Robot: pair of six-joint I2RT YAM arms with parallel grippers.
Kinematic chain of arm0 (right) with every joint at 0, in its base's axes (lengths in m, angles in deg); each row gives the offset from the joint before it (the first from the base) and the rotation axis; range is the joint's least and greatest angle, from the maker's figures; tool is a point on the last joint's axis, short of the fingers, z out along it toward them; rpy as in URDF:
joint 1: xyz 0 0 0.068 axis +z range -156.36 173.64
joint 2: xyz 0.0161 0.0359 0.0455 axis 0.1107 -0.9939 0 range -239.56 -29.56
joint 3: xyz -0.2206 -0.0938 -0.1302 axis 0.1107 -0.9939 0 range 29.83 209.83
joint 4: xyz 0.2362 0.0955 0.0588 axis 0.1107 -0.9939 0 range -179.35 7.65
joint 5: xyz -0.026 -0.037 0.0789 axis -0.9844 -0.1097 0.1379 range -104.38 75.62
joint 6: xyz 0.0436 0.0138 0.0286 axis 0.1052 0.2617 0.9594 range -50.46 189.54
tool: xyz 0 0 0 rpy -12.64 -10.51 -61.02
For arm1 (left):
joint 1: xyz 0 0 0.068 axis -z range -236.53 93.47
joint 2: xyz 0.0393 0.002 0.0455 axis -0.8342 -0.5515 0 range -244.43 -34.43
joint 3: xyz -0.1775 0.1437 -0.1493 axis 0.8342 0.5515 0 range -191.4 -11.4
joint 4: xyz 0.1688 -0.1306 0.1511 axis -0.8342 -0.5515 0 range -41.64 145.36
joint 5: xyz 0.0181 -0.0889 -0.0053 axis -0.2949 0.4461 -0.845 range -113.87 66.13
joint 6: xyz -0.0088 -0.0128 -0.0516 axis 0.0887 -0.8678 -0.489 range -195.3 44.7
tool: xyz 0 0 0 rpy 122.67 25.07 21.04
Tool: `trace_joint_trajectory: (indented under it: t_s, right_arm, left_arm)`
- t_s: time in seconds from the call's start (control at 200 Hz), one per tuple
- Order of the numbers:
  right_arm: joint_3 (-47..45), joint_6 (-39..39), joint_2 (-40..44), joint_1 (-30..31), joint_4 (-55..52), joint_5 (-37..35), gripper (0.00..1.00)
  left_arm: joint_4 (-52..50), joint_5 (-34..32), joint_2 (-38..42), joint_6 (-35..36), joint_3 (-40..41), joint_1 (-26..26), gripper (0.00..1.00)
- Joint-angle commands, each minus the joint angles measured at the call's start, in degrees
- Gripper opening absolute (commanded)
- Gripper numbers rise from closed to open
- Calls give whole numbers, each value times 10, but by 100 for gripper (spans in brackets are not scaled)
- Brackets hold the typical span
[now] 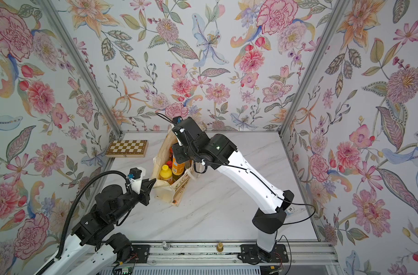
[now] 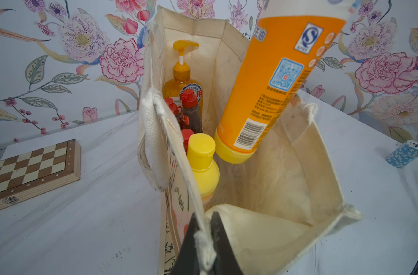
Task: Pack dish soap into the shopping bag
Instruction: Place the bottle of dish soap in the shopping bag.
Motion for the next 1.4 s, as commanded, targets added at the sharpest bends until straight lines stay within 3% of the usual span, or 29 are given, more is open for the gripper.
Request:
trace_joint_trajectory:
  t_s: [0.0, 0.556, 0.941, 1.396]
  right_arm:
    - [-10, 33, 8, 7, 39, -20, 0]
    - [-12, 45, -67, 32, 42, -76, 0]
    - [-157, 79, -47, 32, 150, -61, 0]
    - [-229, 89, -50, 18, 175, -33, 0]
  left_arm:
    - [-20, 0, 1, 9, -20, 5, 0]
    - [-5, -13, -9, -9, -34, 5, 0]
    - [-5, -22, -9, -14, -44, 5, 0]
    - [-6, -37, -10, -18, -55, 5, 0]
